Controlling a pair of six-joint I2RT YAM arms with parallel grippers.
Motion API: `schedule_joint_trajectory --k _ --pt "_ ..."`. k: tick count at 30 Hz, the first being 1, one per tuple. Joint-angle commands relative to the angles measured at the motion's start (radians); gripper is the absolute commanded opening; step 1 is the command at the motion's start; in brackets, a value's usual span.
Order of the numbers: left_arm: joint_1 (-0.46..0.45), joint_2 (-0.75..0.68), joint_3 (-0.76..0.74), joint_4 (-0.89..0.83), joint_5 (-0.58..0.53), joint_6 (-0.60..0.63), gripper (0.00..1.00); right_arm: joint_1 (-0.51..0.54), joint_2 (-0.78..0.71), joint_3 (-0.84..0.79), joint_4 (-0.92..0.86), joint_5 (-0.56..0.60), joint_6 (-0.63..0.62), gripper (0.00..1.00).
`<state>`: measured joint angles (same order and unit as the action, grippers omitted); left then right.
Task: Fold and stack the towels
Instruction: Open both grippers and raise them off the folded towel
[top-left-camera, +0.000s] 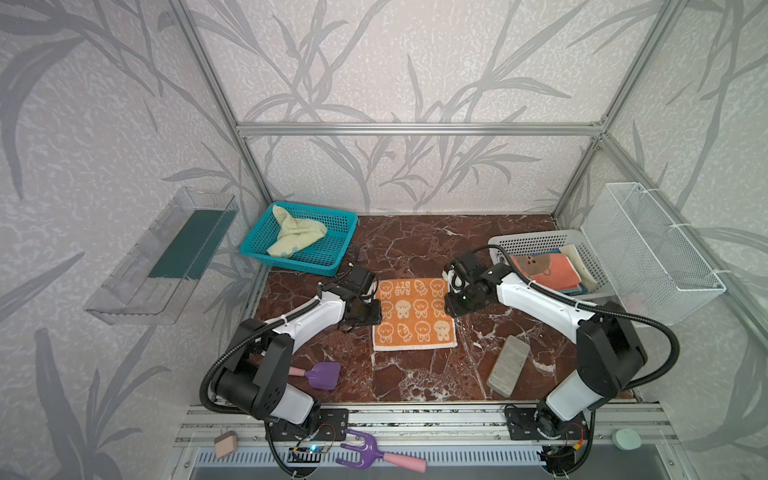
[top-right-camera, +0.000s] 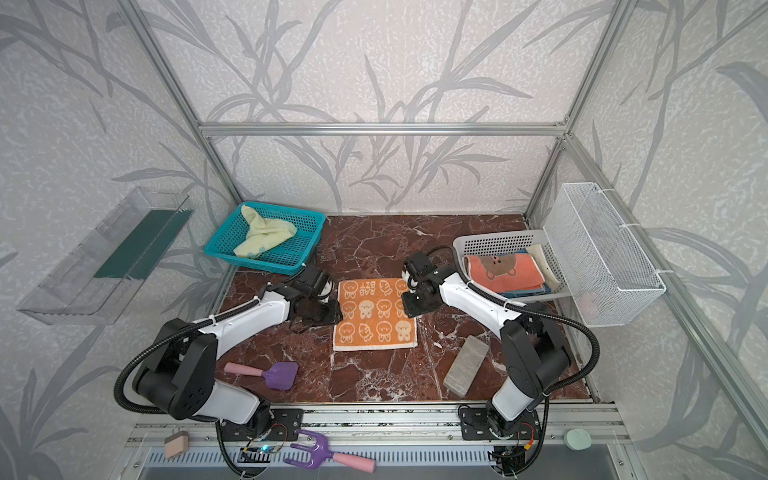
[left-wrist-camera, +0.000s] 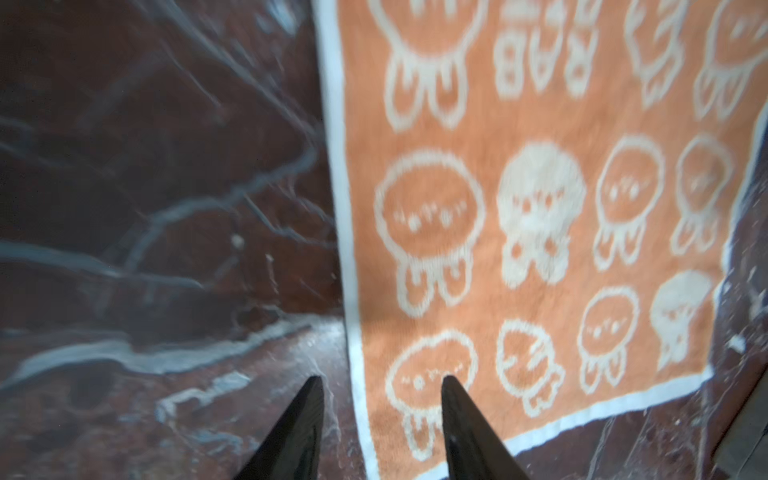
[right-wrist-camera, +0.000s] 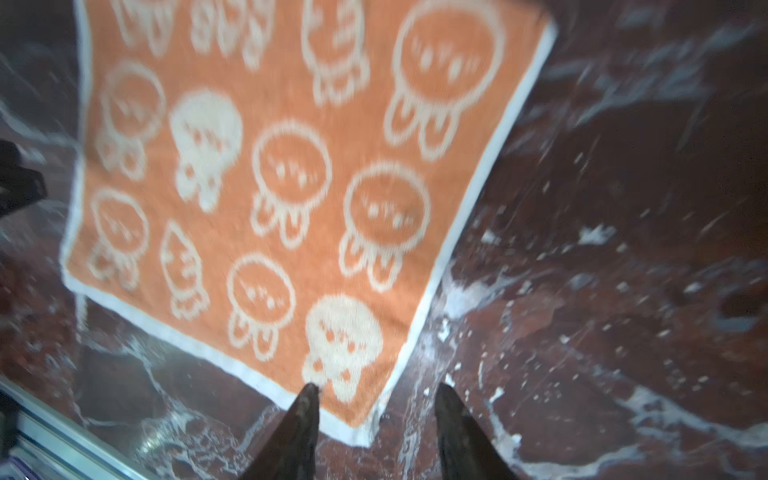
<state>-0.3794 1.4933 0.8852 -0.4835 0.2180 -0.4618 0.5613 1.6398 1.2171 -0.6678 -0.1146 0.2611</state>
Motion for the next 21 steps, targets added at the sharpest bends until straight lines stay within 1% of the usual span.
schedule_joint_trajectory --k 1,5,9,12,16,19,21 --pt "0.054 0.052 0.094 0.056 0.014 0.017 0.48 -0.07 0.073 0.108 -0.017 0.039 -0.043 0.47" --pt "0.082 0.193 0.2 0.148 0.038 0.012 0.48 -0.131 0.252 0.257 -0.026 -0.008 -0.034 0.47" --pt "0.1 0.311 0.266 0.216 0.036 0.011 0.49 -0.166 0.376 0.349 -0.015 -0.09 -0.007 0.47" --pt "0.112 0.373 0.305 0.21 0.033 0.014 0.49 -0.172 0.429 0.39 -0.025 -0.105 0.002 0.47" --pt "0.12 0.407 0.309 0.215 0.035 0.019 0.5 -0.172 0.463 0.404 -0.019 -0.132 0.005 0.46" --pt "0.124 0.433 0.311 0.217 0.067 0.024 0.5 -0.172 0.494 0.415 -0.019 -0.146 0.005 0.46" --pt "0.126 0.455 0.316 0.216 0.096 0.028 0.48 -0.172 0.517 0.419 -0.019 -0.152 0.007 0.44"
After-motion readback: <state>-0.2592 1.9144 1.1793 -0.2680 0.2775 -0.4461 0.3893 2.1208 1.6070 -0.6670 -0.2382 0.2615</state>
